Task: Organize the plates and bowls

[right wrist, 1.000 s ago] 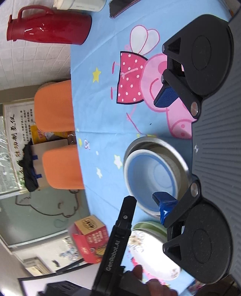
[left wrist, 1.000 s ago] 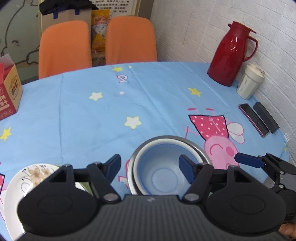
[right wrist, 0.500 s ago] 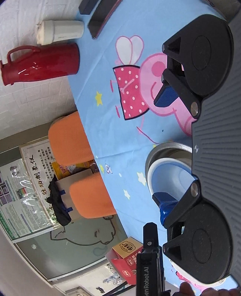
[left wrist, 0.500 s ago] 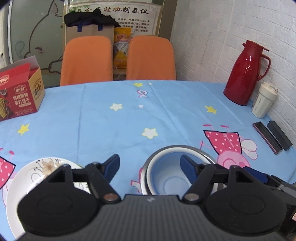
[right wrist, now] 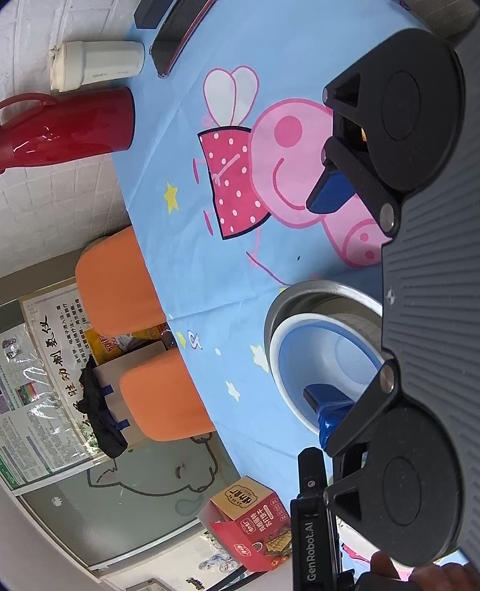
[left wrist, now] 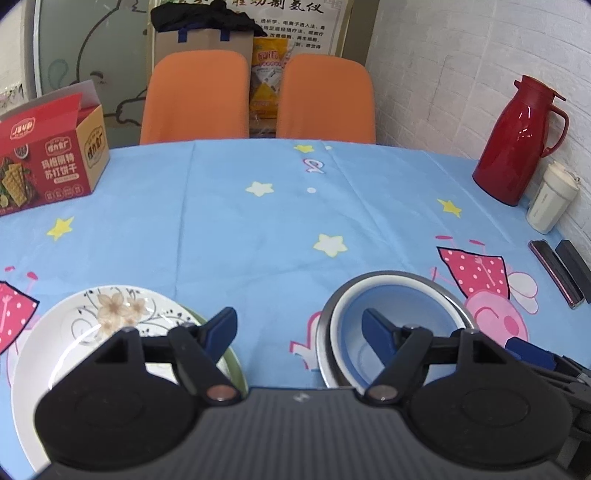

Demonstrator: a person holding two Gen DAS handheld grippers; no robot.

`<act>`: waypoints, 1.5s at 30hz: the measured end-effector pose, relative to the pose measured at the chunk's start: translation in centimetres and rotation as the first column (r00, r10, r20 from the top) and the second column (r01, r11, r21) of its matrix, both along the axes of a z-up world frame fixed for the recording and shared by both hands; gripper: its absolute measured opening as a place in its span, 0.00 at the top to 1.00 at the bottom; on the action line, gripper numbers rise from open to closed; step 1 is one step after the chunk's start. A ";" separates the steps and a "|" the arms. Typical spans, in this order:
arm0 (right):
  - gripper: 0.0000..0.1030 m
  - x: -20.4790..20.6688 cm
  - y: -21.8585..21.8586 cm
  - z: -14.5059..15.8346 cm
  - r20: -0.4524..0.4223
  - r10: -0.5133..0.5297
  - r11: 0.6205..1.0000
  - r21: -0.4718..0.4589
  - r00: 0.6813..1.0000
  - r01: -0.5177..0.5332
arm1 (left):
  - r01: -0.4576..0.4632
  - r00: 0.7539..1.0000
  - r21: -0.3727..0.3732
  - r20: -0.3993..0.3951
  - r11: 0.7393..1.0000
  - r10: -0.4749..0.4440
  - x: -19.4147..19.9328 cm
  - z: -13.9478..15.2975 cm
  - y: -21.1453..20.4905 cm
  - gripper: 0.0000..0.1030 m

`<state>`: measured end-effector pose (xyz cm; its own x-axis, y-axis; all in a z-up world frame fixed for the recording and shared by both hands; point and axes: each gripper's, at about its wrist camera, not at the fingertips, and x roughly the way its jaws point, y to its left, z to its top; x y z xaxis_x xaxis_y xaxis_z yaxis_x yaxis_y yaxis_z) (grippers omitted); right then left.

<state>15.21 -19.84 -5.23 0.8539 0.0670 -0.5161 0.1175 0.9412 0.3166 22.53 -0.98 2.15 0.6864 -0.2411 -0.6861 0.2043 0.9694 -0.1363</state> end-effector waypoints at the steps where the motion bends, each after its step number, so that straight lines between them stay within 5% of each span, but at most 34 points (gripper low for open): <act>1: 0.16 0.1 0.0 -0.1 -0.004 0.002 1.000 -0.001 1.000 -0.002 | 0.000 1.000 0.002 -0.001 1.000 0.000 0.0 -0.1 0.0 0.27; 11: 0.16 1.1 -0.3 -1.2 -0.061 0.007 0.999 -0.031 0.998 -0.009 | 0.069 0.994 -0.003 -0.090 0.998 -0.069 2.6 -1.0 -0.3 0.22; 18: 0.16 2.1 -0.2 -1.8 -0.091 0.035 0.999 -0.038 0.995 -0.038 | 0.216 0.954 -0.063 -0.198 0.974 -0.224 6.1 -1.7 -1.3 0.22; 25: 0.17 3.2 1.7 -2.3 -0.093 0.114 0.987 -0.101 0.989 -0.123 | 0.281 0.928 -0.040 -0.243 0.959 -0.282 7.7 -3.0 -2.8 0.23; 33: 0.18 2.8 3.0 -2.4 -0.097 0.126 0.979 -0.146 0.987 -0.139 | 0.297 0.915 -0.033 -0.274 0.954 -0.295 7.4 -4.3 -3.5 0.31; 37: 0.17 3.0 4.3 -2.4 -0.092 0.176 0.974 -0.129 0.980 -0.187 | 0.315 0.910 -0.035 -0.272 0.948 -0.312 6.8 -4.2 -4.1 0.57; 45: 0.15 3.1 5.6 -1.2 -0.118 0.178 0.971 -0.141 0.977 -0.194 | 0.339 0.900 -0.035 -0.279 0.940 -0.335 6.4 -3.6 -5.0 0.60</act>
